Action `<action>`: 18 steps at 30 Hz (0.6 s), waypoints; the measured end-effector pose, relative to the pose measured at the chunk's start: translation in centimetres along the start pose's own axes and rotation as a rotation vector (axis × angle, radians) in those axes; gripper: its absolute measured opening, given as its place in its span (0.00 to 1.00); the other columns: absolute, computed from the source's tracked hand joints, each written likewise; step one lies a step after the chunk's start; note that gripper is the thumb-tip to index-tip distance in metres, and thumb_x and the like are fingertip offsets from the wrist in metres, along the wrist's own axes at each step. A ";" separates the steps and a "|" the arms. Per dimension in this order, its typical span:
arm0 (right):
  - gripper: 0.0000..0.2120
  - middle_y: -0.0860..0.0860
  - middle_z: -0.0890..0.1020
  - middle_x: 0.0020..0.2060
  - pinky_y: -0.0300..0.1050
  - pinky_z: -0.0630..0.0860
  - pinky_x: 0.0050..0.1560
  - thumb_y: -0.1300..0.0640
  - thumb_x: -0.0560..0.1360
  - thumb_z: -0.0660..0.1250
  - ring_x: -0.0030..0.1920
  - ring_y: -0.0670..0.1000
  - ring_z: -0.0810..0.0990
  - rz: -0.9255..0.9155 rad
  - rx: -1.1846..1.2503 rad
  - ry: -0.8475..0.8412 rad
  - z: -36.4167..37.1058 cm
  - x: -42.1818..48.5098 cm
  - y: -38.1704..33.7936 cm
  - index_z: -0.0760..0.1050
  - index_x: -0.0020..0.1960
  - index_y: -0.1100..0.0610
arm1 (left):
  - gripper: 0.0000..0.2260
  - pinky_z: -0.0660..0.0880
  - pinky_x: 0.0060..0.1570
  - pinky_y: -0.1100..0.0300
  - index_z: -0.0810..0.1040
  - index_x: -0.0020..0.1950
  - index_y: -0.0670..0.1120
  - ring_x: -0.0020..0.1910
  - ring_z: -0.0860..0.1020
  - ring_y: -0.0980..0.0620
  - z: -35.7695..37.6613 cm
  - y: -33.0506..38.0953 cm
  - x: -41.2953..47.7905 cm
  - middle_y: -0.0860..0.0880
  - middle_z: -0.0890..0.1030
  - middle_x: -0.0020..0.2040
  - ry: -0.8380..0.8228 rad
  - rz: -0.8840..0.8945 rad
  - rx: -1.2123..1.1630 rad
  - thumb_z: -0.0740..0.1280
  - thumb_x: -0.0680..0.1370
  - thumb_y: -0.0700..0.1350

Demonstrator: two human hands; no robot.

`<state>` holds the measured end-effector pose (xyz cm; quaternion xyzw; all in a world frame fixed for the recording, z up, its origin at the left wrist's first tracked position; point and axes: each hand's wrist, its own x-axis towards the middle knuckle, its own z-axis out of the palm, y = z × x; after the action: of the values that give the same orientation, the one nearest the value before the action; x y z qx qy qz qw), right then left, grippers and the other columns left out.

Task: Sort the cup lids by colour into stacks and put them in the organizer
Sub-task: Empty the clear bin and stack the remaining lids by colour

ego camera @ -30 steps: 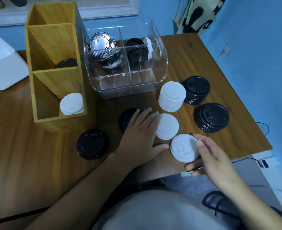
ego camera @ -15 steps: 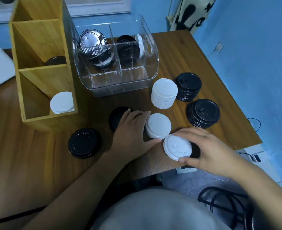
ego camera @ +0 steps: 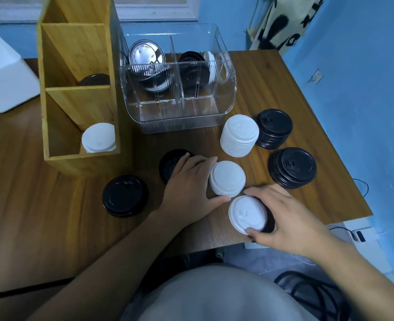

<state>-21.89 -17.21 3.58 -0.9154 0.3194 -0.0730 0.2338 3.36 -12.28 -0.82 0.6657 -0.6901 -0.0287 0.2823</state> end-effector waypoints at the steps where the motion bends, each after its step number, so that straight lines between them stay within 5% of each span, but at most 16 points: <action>1: 0.35 0.39 0.76 0.60 0.45 0.74 0.61 0.43 0.65 0.76 0.64 0.42 0.73 0.018 0.032 0.017 -0.2 -0.3 -0.2 0.70 0.68 0.47 | 0.40 0.61 0.76 0.48 0.74 0.70 0.44 0.66 0.76 0.48 0.0 0.0 0.0 0.48 0.81 0.63 0.003 -0.003 0.002 0.77 0.66 0.67; 6: 0.32 0.43 0.82 0.56 0.45 0.77 0.60 0.50 0.63 0.79 0.59 0.49 0.81 0.125 0.490 0.083 -1.8 0.8 -1.3 0.72 0.65 0.47 | 0.40 0.62 0.76 0.46 0.74 0.71 0.43 0.67 0.75 0.49 0.3 -0.2 0.0 0.49 0.82 0.63 -0.009 -0.016 -0.013 0.75 0.67 0.66; 12: 0.34 0.45 0.78 0.60 0.43 0.73 0.64 0.38 0.66 0.72 0.61 0.45 0.77 0.120 0.050 0.111 -2.2 6.5 -2.3 0.74 0.68 0.49 | 0.43 0.61 0.76 0.46 0.74 0.72 0.42 0.66 0.75 0.50 0.6 -0.3 0.0 0.50 0.82 0.62 0.008 -0.006 -0.039 0.74 0.67 0.69; 18: 0.32 0.44 0.78 0.65 0.38 0.65 0.67 0.44 0.68 0.77 0.65 0.48 0.73 0.099 -0.029 0.001 -1.5 8.2 -2.1 0.74 0.70 0.50 | 0.44 0.52 0.78 0.52 0.71 0.74 0.44 0.69 0.70 0.53 -0.2 0.0 0.1 0.50 0.80 0.65 -0.067 -0.067 -0.066 0.74 0.66 0.69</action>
<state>-14.74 -21.46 5.79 -0.9018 0.3654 -0.0570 0.2237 3.41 -12.33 -0.58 0.6775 -0.6752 -0.0829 0.2798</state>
